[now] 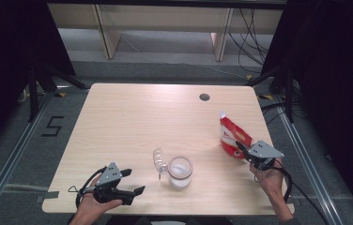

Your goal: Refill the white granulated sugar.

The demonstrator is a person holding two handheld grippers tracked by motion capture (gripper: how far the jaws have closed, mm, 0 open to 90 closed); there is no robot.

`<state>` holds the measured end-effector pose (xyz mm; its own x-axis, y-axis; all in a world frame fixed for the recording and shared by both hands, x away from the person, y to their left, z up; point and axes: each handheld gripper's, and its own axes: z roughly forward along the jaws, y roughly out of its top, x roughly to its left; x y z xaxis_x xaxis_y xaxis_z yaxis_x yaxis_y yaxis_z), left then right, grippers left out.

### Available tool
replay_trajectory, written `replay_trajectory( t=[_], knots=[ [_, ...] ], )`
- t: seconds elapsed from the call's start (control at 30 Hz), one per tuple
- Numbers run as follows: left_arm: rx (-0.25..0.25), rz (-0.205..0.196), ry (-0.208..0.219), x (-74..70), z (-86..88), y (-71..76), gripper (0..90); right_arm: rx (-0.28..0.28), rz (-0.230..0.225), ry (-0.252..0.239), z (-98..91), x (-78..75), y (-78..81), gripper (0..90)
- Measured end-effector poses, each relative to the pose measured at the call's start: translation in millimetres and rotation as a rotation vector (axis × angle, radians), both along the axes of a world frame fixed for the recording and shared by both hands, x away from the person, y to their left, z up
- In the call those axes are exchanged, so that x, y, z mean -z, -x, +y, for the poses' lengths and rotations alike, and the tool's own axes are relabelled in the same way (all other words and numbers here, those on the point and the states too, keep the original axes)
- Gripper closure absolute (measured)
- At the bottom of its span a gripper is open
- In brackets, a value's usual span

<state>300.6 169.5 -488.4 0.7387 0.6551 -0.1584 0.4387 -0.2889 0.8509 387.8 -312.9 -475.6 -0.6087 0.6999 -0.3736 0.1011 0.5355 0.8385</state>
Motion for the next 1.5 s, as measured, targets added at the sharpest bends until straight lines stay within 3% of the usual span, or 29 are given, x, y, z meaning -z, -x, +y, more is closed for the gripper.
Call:
replay_trajectory(
  t=[0.1,0.2,0.37,0.4,0.5,0.73,0.87,0.93,1.03,1.07,1.1,1.13,1.17,1.3,1.37,1.4,1.43,1.5],
  knots=[
    [0.002,0.002,-0.015,-0.7,0.6,0.3,19.4,0.008,0.015,-0.032,-3.8,0.7,-1.2,88.7],
    [0.005,0.004,-0.014,-0.3,0.4,0.1,19.4,0.036,0.037,-0.102,-7.6,3.9,-1.5,88.4],
    [0.004,0.005,-0.015,-0.1,0.3,-0.2,19.4,0.037,0.050,-0.155,-14.4,6.8,-3.4,87.9],
    [0.005,0.004,-0.016,-0.2,0.3,-0.2,19.4,0.051,0.063,-0.196,-14.7,8.9,-2.1,87.4],
    [0.006,0.001,-0.016,-0.1,0.2,-0.3,19.4,0.051,0.045,-0.186,-14.2,9.4,-1.6,86.1],
    [0.003,0.004,-0.012,0.0,0.2,-0.2,19.5,0.055,0.049,-0.184,-15.1,8.0,-0.7,79.3],
    [0.005,0.000,-0.011,0.0,0.7,-0.5,19.4,0.092,0.081,-0.210,-14.0,6.5,4.2,63.9],
    [0.001,-0.007,-0.006,-0.6,0.5,-0.2,19.4,0.083,0.071,-0.206,-15.8,4.3,5.4,56.0],
    [0.019,-0.018,-0.028,-1.1,2.7,-1.7,19.4,0.096,0.054,-0.185,-15.6,0.9,12.7,47.5],
    [0.017,-0.016,-0.020,-1.0,2.1,-1.3,19.4,0.096,0.090,-0.194,-15.7,-0.3,16.4,44.2],
    [0.018,-0.017,-0.016,-1.0,1.8,-1.2,19.4,0.111,0.067,-0.200,-15.7,-0.9,18.3,41.5],
    [0.018,-0.018,-0.017,-1.1,1.7,-1.1,19.4,0.134,0.085,-0.210,-14.9,-2.1,22.8,39.4],
    [0.002,0.001,-0.004,-1.0,0.4,0.0,19.4,0.129,0.057,-0.186,-18.1,-4.8,24.7,38.3],
    [0.008,-0.001,-0.006,-1.7,0.4,0.5,19.4,0.164,0.108,-0.259,-19.7,-11.1,39.5,36.6],
    [0.005,0.003,0.001,-3.0,0.7,1.1,19.4,0.198,0.130,-0.268,-20.9,-10.6,47.9,35.0],
    [0.009,0.003,0.015,-3.1,0.4,0.9,19.4,0.196,0.117,-0.260,-22.3,-9.8,50.7,34.3],
    [0.011,0.003,0.014,-3.6,0.6,1.1,19.4,0.209,0.150,-0.271,-21.2,-9.4,56.9,34.4],
    [0.007,0.004,0.015,-4.8,0.5,1.8,19.4,0.204,0.146,-0.251,-21.4,-8.9,62.8,34.1]
  ],
)
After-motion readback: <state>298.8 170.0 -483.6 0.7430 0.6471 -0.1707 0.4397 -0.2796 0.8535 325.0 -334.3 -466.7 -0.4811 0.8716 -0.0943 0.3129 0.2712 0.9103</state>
